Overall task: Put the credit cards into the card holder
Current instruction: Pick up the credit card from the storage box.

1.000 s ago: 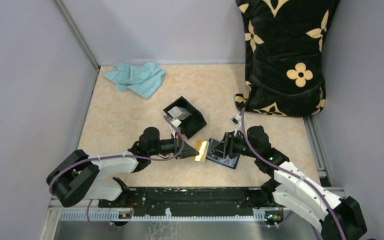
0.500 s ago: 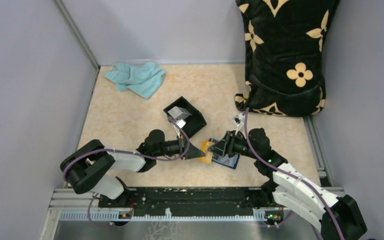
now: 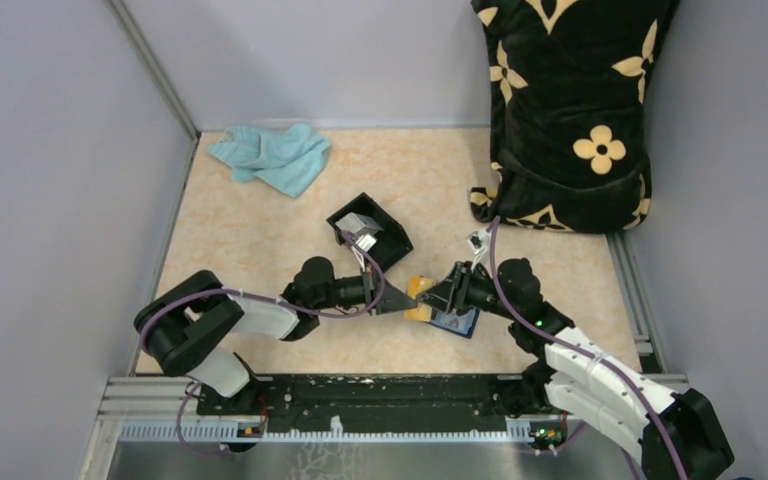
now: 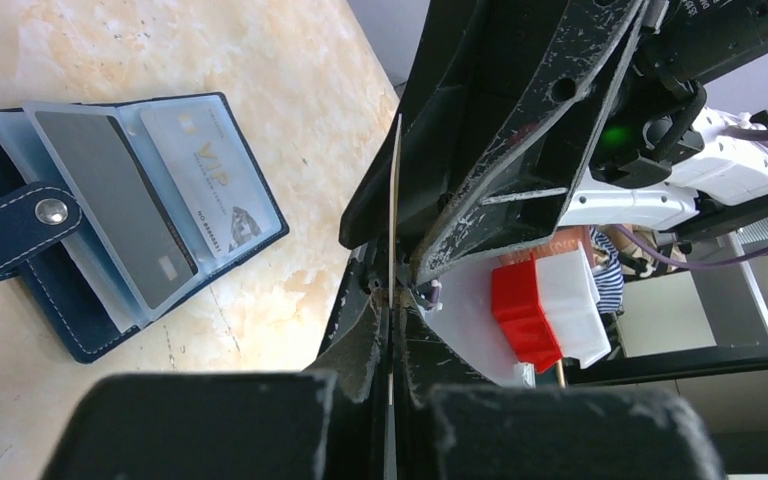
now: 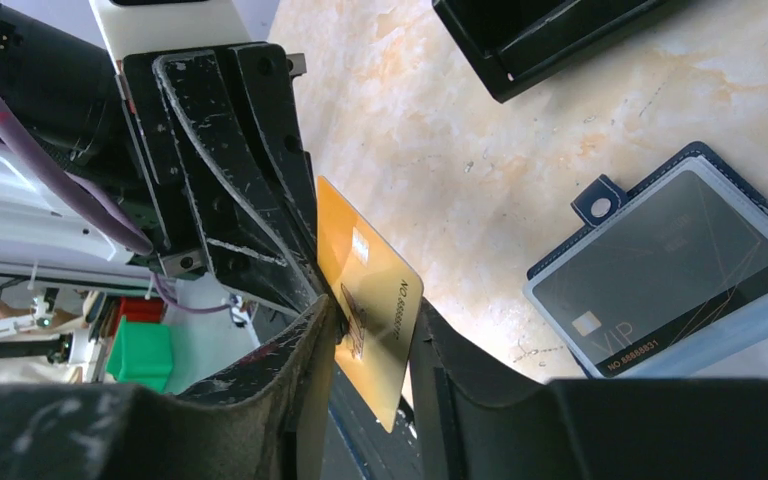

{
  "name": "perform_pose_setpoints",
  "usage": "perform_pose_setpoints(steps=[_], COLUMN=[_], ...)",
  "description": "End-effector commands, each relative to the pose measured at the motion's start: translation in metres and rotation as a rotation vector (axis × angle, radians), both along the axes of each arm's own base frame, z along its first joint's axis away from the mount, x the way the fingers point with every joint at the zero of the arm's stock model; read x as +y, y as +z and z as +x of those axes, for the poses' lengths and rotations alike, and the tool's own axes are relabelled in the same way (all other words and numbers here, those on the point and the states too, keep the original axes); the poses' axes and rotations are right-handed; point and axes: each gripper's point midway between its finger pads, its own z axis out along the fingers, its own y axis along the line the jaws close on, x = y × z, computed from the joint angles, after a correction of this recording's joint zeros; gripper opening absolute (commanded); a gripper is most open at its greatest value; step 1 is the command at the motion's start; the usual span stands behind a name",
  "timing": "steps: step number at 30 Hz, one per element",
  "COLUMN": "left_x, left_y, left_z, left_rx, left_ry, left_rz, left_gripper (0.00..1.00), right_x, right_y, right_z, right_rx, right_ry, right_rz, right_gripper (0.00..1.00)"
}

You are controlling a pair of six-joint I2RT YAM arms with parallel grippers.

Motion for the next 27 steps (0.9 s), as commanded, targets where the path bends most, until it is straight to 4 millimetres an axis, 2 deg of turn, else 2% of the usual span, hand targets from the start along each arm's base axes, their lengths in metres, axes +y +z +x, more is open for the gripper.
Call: perform_pose_setpoints(steps=[1,2,5,6,9,12,18,27], left_x=[-0.008,-0.009,-0.010,-0.009,-0.009,-0.008,0.000,0.011], left_y=[0.015,0.015,0.012,0.011,0.008,-0.001,-0.027,-0.072], left_z=[-0.004,-0.004,-0.004,-0.003,-0.001,0.008,0.035,0.065], left_rx=[-0.030,-0.026,-0.019,-0.016,-0.011,0.004,0.024,0.063], left_ry=[-0.040,-0.043,-0.042,-0.038,-0.026,0.025,0.188,0.346], left_rz=[-0.060,-0.063,-0.059,-0.057,-0.048,-0.007,0.124,0.366], left_gripper=[0.00,0.00,0.01,0.06,0.31,0.42,0.50,0.50], right_x=[0.005,0.007,0.009,0.009,0.008,0.002,-0.032,-0.093], right_y=[0.017,0.019,0.019,0.019,0.020,0.021,0.011,-0.031], right_z=[0.005,0.005,0.004,0.003,0.003,0.006,0.016,0.019], right_rx=[-0.050,-0.052,-0.046,-0.044,-0.044,-0.047,-0.045,0.084], right_ry=[0.011,0.016,0.026,0.028,0.020,-0.014,-0.192,-0.446], right_rz=[0.068,0.077,0.089,0.090,0.088,0.059,-0.105,-0.389], right_gripper=[0.29,0.25,0.01,0.00,0.00,0.00,0.00,0.00])
